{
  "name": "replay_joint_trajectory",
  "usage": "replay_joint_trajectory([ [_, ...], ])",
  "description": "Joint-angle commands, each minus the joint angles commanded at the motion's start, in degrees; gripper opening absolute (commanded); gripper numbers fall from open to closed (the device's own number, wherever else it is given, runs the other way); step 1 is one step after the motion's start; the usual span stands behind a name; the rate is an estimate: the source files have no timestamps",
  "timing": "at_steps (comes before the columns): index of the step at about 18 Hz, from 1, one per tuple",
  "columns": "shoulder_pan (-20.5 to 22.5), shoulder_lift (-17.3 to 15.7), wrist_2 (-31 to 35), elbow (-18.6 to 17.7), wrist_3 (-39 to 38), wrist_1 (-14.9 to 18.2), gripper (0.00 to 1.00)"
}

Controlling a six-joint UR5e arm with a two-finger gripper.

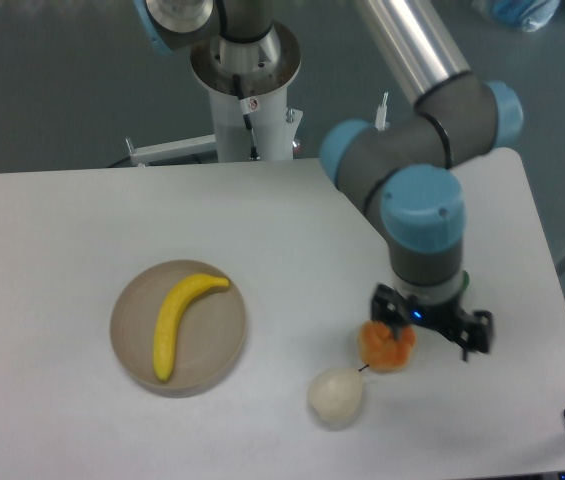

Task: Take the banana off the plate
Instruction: 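Move the open gripper over the plate and lower onto the banana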

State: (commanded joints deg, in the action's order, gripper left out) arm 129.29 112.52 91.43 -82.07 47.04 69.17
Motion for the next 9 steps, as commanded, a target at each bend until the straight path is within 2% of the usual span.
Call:
replay_joint_trajectory([
  [3, -3.07, -2.91, -3.36, -4.06, -5.28, -0.26, 1.00],
  [7, -7.73, -2.92, -3.45, -6.08, -12.31, -0.96, 1.00],
  [9, -9.49, -2.57, -3.45, -8.18, -15.12, -5.68, 1.00],
])
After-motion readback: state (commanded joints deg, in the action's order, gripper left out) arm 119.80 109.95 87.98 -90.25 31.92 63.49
